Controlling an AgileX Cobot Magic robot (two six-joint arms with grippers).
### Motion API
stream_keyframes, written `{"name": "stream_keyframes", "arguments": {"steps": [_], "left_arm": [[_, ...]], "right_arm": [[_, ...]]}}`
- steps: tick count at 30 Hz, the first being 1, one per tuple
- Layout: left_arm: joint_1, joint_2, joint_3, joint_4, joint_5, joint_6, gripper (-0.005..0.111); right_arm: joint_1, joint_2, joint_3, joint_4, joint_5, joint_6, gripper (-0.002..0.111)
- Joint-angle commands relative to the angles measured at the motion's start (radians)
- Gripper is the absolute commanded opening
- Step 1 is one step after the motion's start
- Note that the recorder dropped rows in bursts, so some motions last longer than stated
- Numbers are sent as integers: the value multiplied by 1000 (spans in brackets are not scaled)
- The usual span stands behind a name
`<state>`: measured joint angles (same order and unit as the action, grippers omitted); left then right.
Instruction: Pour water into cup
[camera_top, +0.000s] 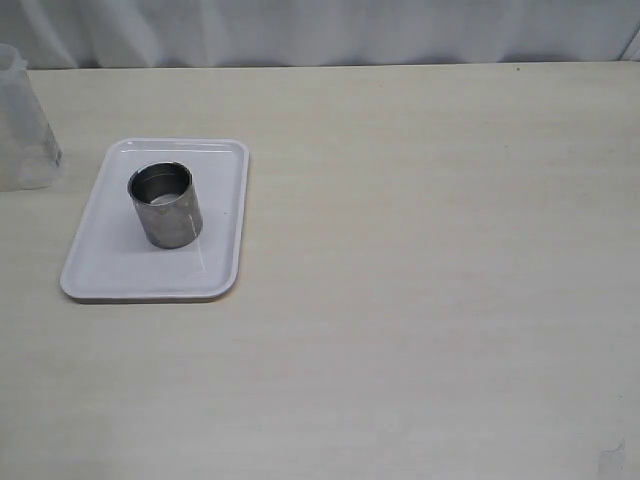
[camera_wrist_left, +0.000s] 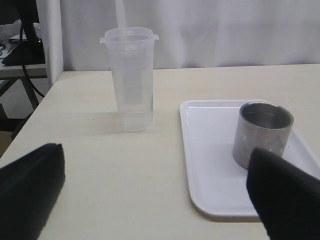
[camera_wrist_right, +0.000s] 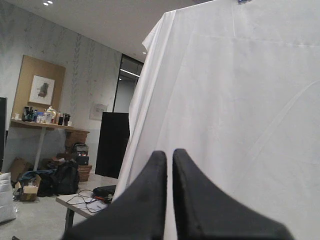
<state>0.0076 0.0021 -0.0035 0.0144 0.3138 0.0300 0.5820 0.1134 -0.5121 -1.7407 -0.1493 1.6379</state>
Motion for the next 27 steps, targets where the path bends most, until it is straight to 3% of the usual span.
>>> {"name": "stream_keyframes", "arguments": {"steps": [1, 5, 9, 13, 16, 21, 24, 27], "left_arm": [[-8, -2, 4, -1, -9, -1, 92], [-8, -2, 4, -1, -9, -1, 92], [-8, -2, 4, -1, -9, -1, 92], [-8, -2, 4, -1, -9, -1, 92], [-8, -2, 4, -1, -9, -1, 92], [-8, -2, 4, -1, -9, -1, 92], [-8, -2, 4, -1, -9, -1, 92], [-8, -2, 4, -1, -9, -1, 92]], "right_arm": [[0, -2, 6, -4, 10, 19, 4], [0, -2, 6, -4, 10, 8, 4], [0, -2, 6, 303, 66, -213, 4], [0, -2, 30, 650, 80, -584, 4], [0, -22, 113, 1076, 69, -1160, 4], [-3, -111, 279, 1350, -19, -1638, 4], [-57, -113, 360, 1470, -72, -1802, 4], [-162, -113, 431, 1493, -108, -1800, 4]]}}
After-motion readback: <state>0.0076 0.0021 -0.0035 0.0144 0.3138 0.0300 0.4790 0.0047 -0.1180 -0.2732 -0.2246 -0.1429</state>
